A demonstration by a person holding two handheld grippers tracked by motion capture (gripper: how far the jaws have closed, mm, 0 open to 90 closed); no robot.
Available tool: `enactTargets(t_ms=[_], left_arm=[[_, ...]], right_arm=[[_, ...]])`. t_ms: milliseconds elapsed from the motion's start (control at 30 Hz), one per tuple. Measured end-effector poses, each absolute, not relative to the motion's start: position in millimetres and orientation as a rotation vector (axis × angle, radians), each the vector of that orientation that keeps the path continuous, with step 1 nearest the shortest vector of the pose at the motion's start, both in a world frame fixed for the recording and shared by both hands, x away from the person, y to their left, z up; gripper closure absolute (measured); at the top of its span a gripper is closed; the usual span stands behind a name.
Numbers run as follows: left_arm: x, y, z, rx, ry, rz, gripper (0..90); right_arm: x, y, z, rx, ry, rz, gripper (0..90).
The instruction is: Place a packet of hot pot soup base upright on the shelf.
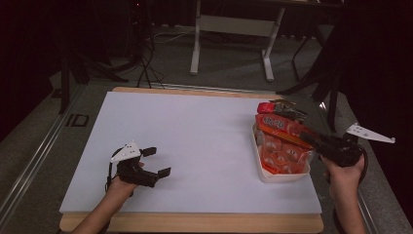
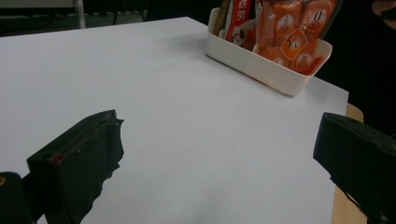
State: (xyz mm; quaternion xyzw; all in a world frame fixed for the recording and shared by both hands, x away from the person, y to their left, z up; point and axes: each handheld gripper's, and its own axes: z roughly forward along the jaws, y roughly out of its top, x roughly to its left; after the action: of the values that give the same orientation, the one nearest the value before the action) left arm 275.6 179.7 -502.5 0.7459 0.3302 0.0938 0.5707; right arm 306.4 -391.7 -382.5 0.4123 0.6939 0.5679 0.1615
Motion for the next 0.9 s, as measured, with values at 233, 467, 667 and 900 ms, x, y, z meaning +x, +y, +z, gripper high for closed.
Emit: enactTargets(t_ms=[233, 467, 667, 900], left_arm=[[275, 181, -502, 1.74, 0.779, 0.222, 0.9], [275, 181, -502, 1.743, 0.778, 0.225, 0.9], [274, 181, -502, 1.743, 0.779, 0.224, 0.9], [274, 181, -501, 1.741, 0.772, 0.227, 0.9]], right_arm=[[294, -371, -352, 1.056, 1.95, 1.601, 40.3], [284, -349, -331, 0.951, 1.933, 1.639, 27.7], [282, -328, -324, 0.895, 1.953, 1.671, 19.7], [285, -303, -340, 0.846, 2.049, 1.718, 13.7]])
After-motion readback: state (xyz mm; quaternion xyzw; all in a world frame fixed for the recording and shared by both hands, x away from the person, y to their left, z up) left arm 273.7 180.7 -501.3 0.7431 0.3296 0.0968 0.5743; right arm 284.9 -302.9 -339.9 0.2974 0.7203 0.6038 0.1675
